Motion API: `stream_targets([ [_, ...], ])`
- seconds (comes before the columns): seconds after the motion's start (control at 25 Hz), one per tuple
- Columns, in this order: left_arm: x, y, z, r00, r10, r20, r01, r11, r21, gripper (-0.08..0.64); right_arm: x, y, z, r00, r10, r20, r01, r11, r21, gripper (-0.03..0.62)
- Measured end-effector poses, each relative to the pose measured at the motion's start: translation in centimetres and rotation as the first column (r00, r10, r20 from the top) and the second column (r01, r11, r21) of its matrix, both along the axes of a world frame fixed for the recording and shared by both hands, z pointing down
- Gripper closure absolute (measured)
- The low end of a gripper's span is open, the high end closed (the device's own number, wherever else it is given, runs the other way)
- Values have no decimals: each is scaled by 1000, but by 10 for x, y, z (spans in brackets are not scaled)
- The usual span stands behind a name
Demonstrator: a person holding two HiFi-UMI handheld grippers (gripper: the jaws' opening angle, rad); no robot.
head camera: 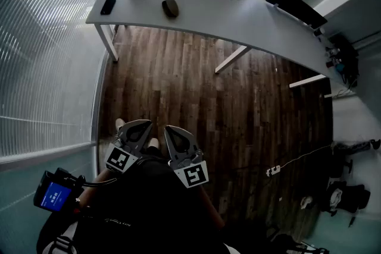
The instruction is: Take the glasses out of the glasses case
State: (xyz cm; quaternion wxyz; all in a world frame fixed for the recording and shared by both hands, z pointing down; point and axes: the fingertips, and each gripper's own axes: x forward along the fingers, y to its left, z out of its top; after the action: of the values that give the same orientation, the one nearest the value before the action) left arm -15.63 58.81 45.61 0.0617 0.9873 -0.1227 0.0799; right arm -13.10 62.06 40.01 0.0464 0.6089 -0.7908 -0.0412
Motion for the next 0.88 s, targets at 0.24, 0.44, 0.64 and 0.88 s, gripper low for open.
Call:
stream_targets([
  [0.24,16,16,1,999,-7,32,7,1000,8,554,15,15,-7,1000,-1,-10,1,1000,10,584],
  [0.44,13,9,-4,1000,-8,13,8,1000,2,554,10,5,-2,1000,-11,-23,11,1000,-12,584],
  [0.64,25,25,-9,999,-13,34,12,1000,29,554,32,18,-3,1000,-3,23,3,1000,-10,584],
  [0.88,21,26,-17,999,8,52,-13,994,104,554,33,6,-10,998,-39,58,39,999,-2,584],
])
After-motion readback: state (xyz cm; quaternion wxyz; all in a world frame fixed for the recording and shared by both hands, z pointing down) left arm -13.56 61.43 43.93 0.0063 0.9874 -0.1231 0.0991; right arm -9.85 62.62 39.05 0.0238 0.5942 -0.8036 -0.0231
